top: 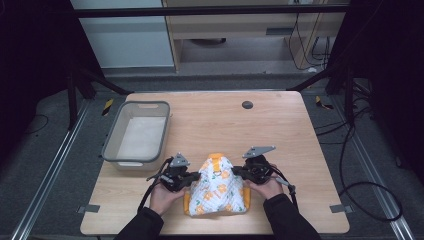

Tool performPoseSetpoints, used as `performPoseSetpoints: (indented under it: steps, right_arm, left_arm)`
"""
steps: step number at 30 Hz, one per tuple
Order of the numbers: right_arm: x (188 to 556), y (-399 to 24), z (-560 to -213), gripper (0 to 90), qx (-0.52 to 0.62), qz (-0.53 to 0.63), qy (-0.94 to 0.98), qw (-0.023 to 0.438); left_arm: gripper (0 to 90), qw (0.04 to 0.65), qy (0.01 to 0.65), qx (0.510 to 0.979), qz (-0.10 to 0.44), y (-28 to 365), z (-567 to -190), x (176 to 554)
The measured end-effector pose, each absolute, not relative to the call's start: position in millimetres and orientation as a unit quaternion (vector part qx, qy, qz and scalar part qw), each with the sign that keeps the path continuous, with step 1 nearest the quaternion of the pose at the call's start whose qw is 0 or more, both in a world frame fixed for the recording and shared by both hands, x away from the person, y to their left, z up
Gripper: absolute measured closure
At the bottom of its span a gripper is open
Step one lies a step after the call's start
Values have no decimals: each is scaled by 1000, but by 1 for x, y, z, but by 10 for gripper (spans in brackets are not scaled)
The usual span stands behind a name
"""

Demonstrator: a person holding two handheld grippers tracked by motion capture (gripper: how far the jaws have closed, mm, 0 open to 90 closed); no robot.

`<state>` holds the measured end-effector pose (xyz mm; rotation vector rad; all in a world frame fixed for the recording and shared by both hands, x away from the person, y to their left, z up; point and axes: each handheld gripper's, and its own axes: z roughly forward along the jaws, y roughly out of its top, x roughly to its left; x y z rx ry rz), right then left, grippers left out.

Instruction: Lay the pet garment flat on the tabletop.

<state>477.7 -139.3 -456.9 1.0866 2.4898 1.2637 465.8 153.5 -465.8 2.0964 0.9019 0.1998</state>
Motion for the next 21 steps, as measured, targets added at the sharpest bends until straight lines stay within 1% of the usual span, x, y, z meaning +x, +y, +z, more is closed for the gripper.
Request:
performPoseSetpoints:
  steps: [8,13,17,21]
  right_arm:
    - [464,-147,-434,884,342,452,820,82]
    - [452,-152,-409,883,327,477,810,98]
    - [446,-150,-389,877,322,502,793,122]
    - [462,-144,-384,865,344,515,768,163]
  left_arm:
    - [895,452,338,819,101,160,-431,449]
    - [895,471,316,813,131,157,-403,438]
    - [894,474,302,810,165,150,-380,440]
    - [892,473,313,801,192,144,-367,459]
